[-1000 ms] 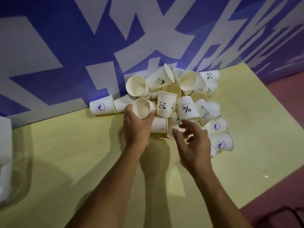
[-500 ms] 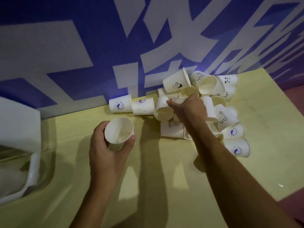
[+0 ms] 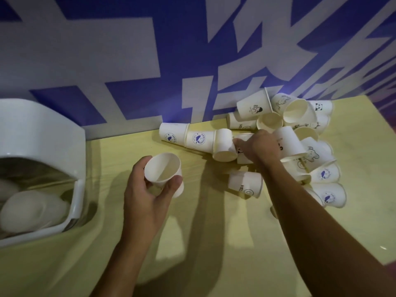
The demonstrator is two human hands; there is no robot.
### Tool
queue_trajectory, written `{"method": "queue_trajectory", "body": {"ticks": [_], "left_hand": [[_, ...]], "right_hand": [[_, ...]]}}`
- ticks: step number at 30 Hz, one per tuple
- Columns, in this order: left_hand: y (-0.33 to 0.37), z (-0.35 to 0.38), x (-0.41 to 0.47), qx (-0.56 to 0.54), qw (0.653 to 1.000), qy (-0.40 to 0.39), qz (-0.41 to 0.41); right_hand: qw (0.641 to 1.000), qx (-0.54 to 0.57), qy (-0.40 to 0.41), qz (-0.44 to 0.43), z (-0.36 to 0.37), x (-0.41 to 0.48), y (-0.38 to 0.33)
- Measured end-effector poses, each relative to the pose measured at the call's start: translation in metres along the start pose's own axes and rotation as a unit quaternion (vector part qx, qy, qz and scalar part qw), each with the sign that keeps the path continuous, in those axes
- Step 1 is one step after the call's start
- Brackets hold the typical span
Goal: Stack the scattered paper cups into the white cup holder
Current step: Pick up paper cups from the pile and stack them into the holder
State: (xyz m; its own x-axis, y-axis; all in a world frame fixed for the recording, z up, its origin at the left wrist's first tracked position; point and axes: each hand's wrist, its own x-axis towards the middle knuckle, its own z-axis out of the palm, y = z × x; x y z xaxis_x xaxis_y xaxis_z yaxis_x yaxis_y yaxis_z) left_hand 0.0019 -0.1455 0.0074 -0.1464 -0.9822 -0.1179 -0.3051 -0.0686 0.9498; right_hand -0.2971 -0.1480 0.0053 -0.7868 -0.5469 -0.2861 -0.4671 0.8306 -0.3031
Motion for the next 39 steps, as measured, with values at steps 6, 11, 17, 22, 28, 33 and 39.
{"method": "queue_trajectory", "body": {"ticks": [6,11,17,22,28,33,39], "left_hand": [[-0.001,-0.03,-0.006,0.029,0.999,-0.004,0.026],[0.011,-0.068,-0.012,0.005,0.998,0.01,0.06],[0.01,-0.138,-0.025,-0.005,0.997,0.032,0.075],[0.0,-0.211,-0.044,0.017,0.993,0.05,0.102],[-0.027,-0.276,-0.049,-0.006,0.995,0.054,0.088],[-0.036,-0.29,-0.035,0.018,0.995,0.04,0.092],[-0.043,-0.28,-0.013,0.034,0.994,0.043,0.099]], "right_hand": [[0.997,0.045,0.058,-0.025,0.001,-0.021,0.0],[0.977,0.134,0.075,-0.148,-0.008,-0.084,-0.013],[0.925,0.26,0.035,-0.274,-0.002,-0.193,-0.071],[0.898,0.306,-0.008,-0.316,0.027,-0.27,-0.118],[0.891,0.322,-0.032,-0.318,0.072,-0.328,-0.148],[0.881,0.321,-0.048,-0.343,0.091,-0.348,-0.165],[0.875,0.317,-0.044,-0.363,0.095,-0.346,-0.169]]}}
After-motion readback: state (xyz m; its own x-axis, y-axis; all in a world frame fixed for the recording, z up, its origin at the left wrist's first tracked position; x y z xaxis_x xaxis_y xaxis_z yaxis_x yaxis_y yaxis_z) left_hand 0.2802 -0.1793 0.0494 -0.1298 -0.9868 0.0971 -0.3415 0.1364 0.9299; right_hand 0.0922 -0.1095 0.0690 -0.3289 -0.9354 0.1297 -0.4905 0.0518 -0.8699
